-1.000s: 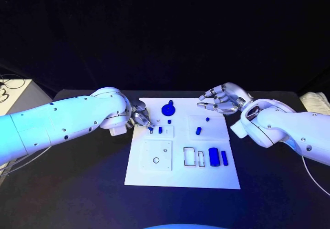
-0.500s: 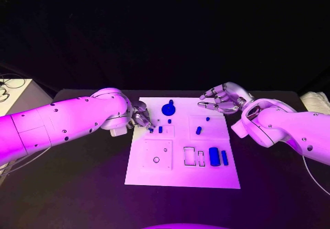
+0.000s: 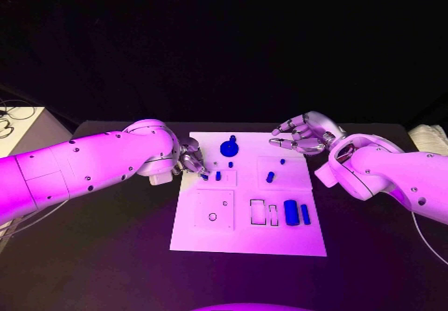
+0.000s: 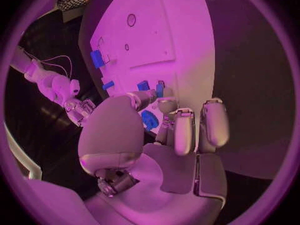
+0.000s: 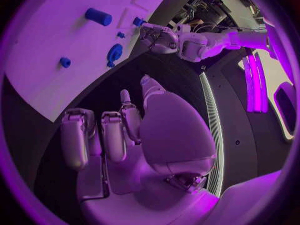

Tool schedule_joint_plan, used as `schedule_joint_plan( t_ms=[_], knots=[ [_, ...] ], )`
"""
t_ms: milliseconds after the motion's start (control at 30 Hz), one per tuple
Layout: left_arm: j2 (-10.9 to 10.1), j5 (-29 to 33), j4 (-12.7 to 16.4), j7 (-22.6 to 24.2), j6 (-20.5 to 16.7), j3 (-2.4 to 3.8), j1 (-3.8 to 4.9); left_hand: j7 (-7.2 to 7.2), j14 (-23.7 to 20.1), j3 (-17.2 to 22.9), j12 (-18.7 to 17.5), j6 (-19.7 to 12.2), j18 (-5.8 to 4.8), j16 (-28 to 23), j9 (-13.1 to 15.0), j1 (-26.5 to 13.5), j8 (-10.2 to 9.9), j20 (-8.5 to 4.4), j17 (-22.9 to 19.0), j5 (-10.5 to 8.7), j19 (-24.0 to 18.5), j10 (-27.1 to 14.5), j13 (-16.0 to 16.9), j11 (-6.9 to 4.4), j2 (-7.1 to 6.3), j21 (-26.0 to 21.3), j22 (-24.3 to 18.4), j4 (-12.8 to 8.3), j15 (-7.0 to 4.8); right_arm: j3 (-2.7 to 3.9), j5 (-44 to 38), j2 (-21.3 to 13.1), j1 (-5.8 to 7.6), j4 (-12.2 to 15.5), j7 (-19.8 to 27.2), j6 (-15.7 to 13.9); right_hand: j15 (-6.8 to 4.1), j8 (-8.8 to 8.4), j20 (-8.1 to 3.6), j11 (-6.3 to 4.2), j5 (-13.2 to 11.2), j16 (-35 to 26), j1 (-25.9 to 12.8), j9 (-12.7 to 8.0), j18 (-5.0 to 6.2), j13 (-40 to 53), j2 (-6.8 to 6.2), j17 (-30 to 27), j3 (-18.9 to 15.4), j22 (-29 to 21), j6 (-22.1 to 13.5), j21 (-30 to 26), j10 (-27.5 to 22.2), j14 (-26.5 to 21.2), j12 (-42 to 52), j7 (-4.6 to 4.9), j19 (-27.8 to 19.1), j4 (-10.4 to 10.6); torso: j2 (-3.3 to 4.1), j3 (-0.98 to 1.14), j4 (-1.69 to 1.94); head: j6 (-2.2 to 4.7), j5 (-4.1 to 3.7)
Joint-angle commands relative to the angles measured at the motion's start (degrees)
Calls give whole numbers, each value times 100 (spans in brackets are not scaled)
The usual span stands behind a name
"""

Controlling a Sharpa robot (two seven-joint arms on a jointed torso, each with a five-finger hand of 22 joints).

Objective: Assemble the parts on the task board

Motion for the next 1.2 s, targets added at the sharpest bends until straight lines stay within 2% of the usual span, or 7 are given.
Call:
schedule_joint_plan(
  t_ms=[33,367,1200],
  knots=[
    [1,-60,3,-44,139,-5,-10,-44,390,777,28,72,-72,34,39,11,27,-5,748,38,27,50,5,-4,66,28,8,-743,-32,2,-27,-2,-1,8,57,21,18,33,0,-3,36,-39,-58,7,55,257,-22,662,19,1020,-53,-21,-42,399,-18,2,197,2,1,-1,0,-6,1],
    [-1,-76,26,-46,195,-6,-13,-46,392,796,29,76,-73,38,38,0,28,-7,755,42,27,56,7,-6,57,29,9,-758,-33,2,-27,-4,-1,4,52,41,18,33,0,-3,36,-39,-58,7,55,257,-22,662,19,1020,-53,-21,-42,399,-18,2,197,2,-2,1,0,-7,35],
    [3,-140,24,-50,258,-7,-16,-48,396,817,36,82,-74,45,37,-10,30,-8,767,44,32,68,20,-8,45,32,16,-781,-34,2,-27,-14,-1,10,54,43,18,33,0,-3,36,-39,-58,7,55,257,-22,662,19,1020,-53,-21,-42,399,-18,2,197,2,0,2,-3,-14,32]
  ],
)
